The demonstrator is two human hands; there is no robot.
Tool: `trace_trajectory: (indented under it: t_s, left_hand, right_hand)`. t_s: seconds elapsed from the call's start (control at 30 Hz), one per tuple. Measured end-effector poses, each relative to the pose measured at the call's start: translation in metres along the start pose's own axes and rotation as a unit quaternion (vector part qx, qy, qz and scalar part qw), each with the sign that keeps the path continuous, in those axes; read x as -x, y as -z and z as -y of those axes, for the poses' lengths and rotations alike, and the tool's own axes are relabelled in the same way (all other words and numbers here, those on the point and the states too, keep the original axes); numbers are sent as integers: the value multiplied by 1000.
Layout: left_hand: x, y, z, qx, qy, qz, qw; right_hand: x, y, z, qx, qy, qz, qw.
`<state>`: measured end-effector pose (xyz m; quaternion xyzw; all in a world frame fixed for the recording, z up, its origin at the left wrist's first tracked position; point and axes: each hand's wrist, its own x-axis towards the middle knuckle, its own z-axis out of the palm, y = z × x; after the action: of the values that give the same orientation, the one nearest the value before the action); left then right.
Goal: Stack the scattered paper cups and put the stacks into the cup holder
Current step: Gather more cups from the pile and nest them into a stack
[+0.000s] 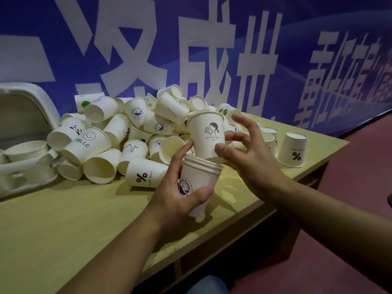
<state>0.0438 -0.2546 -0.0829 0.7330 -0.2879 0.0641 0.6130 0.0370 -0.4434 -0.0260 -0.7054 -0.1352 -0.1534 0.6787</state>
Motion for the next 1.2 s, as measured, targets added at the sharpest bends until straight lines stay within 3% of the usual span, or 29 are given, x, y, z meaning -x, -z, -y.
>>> trace_trajectory:
  t_s: [0.3, 0.47, 0.53, 0.63, 0.73, 1.03, 1.2]
  left_hand:
    - [-1, 2, 2, -12, 23, -37, 999]
    - [-3, 3, 1, -32, 5, -71, 997]
    - [-3, 3, 2, -27, 3, -76, 997]
    - [-3, 3, 3, -29, 1, -81, 996]
    - [-2, 2, 2, -23, 6, -78, 997]
    - [-1, 1, 1, -32, 16, -67, 997]
    - [-1, 2, 4, -36, 19, -54, 998]
  right_hand:
    - [4, 11, -3, 13, 7, 38, 999]
    - [9, 21, -9, 185, 49, 60, 980]
    - [5, 29, -15, 236, 51, 1, 970]
    - [-12, 50, -32, 290, 43, -149, 944]
    - [-32, 70, -53, 271, -31, -232, 934]
    - [-56, 78, -81, 249, -66, -217, 942]
    - [-51, 73, -74, 235, -25, -232, 944]
